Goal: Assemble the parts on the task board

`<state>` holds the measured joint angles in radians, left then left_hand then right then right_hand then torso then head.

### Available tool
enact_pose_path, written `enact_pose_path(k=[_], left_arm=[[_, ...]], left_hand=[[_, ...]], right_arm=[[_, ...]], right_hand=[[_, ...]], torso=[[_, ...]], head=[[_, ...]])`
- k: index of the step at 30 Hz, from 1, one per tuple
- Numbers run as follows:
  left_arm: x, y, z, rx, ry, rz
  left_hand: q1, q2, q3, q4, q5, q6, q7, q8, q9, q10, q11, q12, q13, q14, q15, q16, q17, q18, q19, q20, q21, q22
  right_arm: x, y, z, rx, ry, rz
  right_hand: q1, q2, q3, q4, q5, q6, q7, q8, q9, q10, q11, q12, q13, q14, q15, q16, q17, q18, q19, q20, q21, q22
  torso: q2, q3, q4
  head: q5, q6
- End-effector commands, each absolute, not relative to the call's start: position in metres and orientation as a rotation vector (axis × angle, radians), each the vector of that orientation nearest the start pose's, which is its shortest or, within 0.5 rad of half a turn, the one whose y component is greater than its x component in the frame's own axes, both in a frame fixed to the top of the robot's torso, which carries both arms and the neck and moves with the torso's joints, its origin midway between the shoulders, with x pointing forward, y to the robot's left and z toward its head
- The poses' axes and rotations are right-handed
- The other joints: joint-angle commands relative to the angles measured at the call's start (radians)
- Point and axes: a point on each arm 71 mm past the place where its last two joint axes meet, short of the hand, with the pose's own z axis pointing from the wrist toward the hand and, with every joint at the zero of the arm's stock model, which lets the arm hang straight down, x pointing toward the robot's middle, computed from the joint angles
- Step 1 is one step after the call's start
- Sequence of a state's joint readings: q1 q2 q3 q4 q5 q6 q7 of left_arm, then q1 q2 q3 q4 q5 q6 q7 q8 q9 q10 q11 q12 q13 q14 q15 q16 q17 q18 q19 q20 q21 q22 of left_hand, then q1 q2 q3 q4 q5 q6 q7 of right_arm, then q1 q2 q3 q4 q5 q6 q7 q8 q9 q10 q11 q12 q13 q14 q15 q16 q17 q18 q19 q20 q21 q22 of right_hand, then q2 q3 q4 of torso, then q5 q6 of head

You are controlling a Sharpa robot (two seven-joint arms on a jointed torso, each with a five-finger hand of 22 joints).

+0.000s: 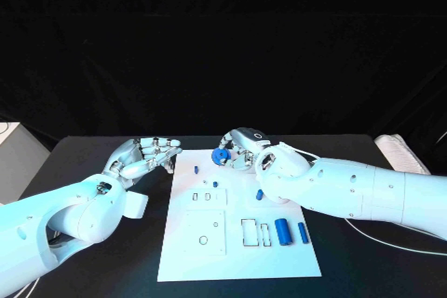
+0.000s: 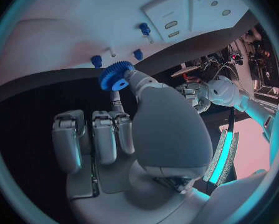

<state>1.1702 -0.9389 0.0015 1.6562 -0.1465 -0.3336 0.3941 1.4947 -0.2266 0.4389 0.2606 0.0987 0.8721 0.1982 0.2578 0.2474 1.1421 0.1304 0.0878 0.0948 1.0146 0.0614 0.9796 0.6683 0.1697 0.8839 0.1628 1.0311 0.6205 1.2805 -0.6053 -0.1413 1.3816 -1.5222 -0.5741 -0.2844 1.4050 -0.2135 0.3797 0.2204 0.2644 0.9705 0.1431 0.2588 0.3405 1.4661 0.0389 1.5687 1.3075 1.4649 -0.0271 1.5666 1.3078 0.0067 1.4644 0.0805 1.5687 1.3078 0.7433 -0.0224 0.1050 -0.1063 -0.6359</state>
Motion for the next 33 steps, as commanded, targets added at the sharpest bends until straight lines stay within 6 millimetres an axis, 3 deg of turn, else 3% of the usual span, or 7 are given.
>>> enact_pose_path(k=[1,18,33], left_arm=[[0.463,0.212,-0.161,-0.948,1.435,-1.579],[0.464,0.212,-0.161,-0.948,1.436,-1.58],[0.464,0.212,-0.162,-0.948,1.437,-1.581]], left_hand=[[-0.004,0.003,0.005,0.001,-0.004,-0.005,-0.001,0.003,0.001,-0.006,0.002,-0.006,0.002,0.002,0.003,0.005,-0.001,0.014,-0.007,0.002,0.003,0.001],[-0.004,0.003,0.005,0.001,-0.004,-0.005,-0.001,0.003,0.001,-0.006,0.002,-0.006,0.002,0.002,0.003,0.005,-0.001,0.014,-0.007,0.002,0.003,0.001],[-0.004,0.003,0.005,0.001,-0.004,-0.005,-0.001,0.003,0.001,-0.006,0.002,-0.006,0.002,0.002,0.003,0.005,-0.001,0.014,-0.007,0.002,0.003,0.001]], right_arm=[[0.514,-0.126,-0.175,-0.143,1.456,0.547],[0.518,-0.116,-0.195,-0.166,1.53,0.507],[0.52,-0.11,-0.198,-0.168,1.524,0.483]], right_hand=[[-0.006,0.002,0.005,-0.001,-0.003,0.066,-0.034,0.015,0.009,0.105,-0.007,0.002,0.263,0.106,-0.008,0.004,0.263,-0.007,0.106,-0.007,0.002,0.263],[-0.015,-0.003,0.009,-0.001,-0.011,0.062,-0.033,0.011,0.008,0.105,-0.006,0.002,0.263,0.106,-0.007,0.004,0.263,-0.007,0.106,-0.007,0.002,0.263],[-0.019,-0.008,0.01,-0.002,-0.016,0.061,-0.032,0.009,0.008,0.105,-0.006,0.002,0.263,0.106,-0.007,0.004,0.263,-0.007,0.106,-0.007,0.002,0.263]], torso=[[0.001,0.0016,0.0001],[0.001,0.003,-0.0031],[0.0,0.0033,-0.0029]], head=[[0.001,-0.003],[0.008,-0.008],[0.008,-0.007]])
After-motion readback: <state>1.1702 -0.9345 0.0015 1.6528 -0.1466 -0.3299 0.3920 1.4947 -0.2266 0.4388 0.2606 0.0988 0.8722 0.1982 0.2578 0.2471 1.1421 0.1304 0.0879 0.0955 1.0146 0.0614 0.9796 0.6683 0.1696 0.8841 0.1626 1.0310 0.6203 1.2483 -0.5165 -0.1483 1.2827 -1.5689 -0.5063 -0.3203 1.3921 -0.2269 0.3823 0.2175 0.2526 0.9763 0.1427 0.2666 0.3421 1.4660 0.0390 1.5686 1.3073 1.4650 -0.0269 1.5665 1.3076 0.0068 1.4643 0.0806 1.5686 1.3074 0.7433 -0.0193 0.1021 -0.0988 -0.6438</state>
